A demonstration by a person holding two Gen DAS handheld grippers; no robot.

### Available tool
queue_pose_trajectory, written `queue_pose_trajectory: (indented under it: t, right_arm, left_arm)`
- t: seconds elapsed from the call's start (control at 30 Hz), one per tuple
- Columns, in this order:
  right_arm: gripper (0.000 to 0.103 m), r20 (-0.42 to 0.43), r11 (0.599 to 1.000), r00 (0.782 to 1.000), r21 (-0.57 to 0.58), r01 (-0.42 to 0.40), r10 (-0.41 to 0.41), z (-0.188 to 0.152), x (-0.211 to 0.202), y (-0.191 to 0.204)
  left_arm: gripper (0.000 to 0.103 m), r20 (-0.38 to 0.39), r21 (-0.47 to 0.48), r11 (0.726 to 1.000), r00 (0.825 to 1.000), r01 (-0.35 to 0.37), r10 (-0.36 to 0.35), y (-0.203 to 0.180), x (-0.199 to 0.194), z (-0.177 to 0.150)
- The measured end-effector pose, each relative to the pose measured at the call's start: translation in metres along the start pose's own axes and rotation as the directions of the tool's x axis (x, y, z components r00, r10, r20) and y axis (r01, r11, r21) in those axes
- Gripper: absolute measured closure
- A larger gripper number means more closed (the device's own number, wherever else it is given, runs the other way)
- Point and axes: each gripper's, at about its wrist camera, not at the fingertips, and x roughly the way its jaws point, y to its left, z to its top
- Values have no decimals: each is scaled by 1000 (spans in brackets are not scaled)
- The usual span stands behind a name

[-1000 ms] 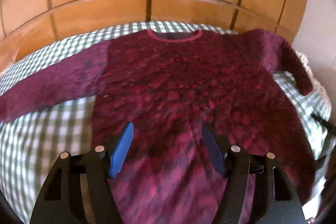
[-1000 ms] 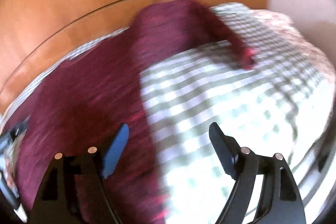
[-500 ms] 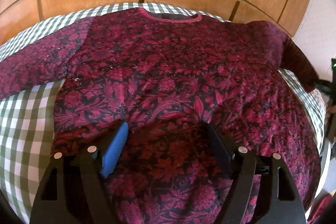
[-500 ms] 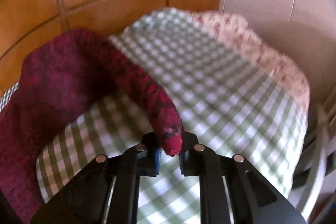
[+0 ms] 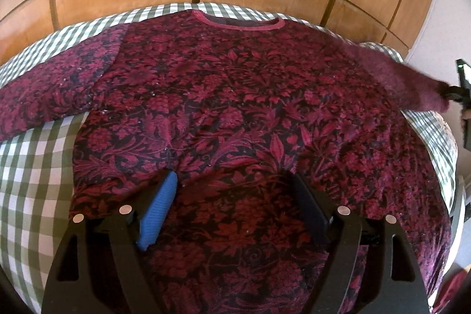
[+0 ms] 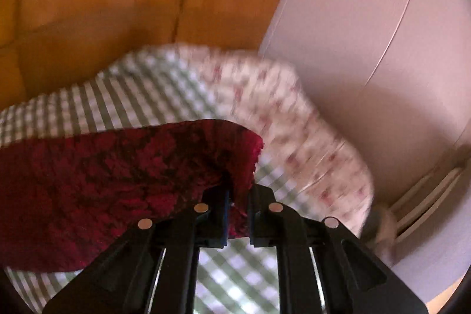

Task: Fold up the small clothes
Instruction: 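Grasp the sleeve cuff with the right gripper and lift it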

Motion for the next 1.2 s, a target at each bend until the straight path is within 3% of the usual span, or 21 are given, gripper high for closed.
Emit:
queue_pose_trajectory:
  t: [0.07,0.1,0.13,0.2,0.27,0.3,0.33,0.37,0.43,0.53,0.57,0.6,0.63,0.73,0.77,0.8,0.87,1.0,1.07,1.13,1.2]
  right_arm:
    - [65,20,997,999,62,-39,38,1,7,-2]
    - [29,40,993,998,102,-54,50,-2,4,-5]
    - [16,61,989,996,132,-66,59,-4,1,-7]
    - [17,79,971,986,175,-160,148,-15,-9,-5]
    - [21,57,920,953,250,-301,296,-29,-12,-5]
    - [29,32,853,902,312,-419,431,-45,-11,-2]
    - [34,14,805,861,348,-481,509,-54,-8,3]
    - [35,-3,751,813,385,-536,582,-66,-5,11]
    - [43,-34,675,743,448,-586,668,-79,7,29]
    - [51,-45,616,700,517,-594,713,-86,23,56]
    - [51,-38,613,703,524,-591,710,-85,24,62]
    - [61,-41,621,711,525,-582,702,-82,25,70]
    - [87,-56,636,720,520,-570,692,-79,27,74]
    - [92,-14,711,786,435,-552,619,-66,14,66]
    - [93,0,770,830,373,-517,557,-61,6,66]
    - [93,-24,796,848,360,-487,530,-62,11,66]
    - [93,-93,820,858,363,-443,505,-71,27,70]
    - [85,-76,815,858,362,-451,509,-82,28,72]
    - [72,-83,820,857,353,-451,508,-81,18,71]
    - [41,-73,849,875,293,-440,479,-81,-5,75]
    - [40,-49,851,873,256,-459,486,-85,-32,79]
  left_arm:
    - [23,-2,4,1000,1000,-1,1,-1,1,0]
    - [22,-2,6,1000,1000,-1,1,-1,1,0]
    - [22,-3,7,1000,1000,1,-1,-1,2,0]
    - [21,-1,9,1000,1000,2,-2,-1,2,0]
    - [21,0,9,1000,1000,3,-3,-1,3,0]
    - [21,0,9,1000,1000,3,-3,-1,3,0]
    - [21,-1,9,1000,1000,2,-2,-1,3,0]
    - [21,-1,10,1000,1000,1,-1,-1,3,0]
    - [21,-2,11,1000,1000,0,0,-1,3,0]
    - [21,-2,12,1000,1000,-1,1,-1,3,0]
    - [21,-1,12,1000,1000,-1,1,-1,3,0]
    - [21,-2,13,1000,1000,0,0,-1,2,0]
    - [21,-1,13,1000,1000,-1,1,-1,3,0]
    - [21,-1,12,1000,1000,1,-1,-1,3,0]
    - [21,0,11,1000,1000,1,-1,-1,3,0]
    - [20,0,12,1000,1000,4,-4,-1,3,0]
    - [19,-1,14,1000,1000,6,-6,-1,3,0]
    - [19,1,11,1000,1000,12,-12,0,3,0]
    - [19,2,8,1000,1000,16,-16,1,3,0]
    - [19,4,5,1000,1000,20,-20,2,3,0]
    - [19,6,4,1000,1000,21,-21,1,2,0]
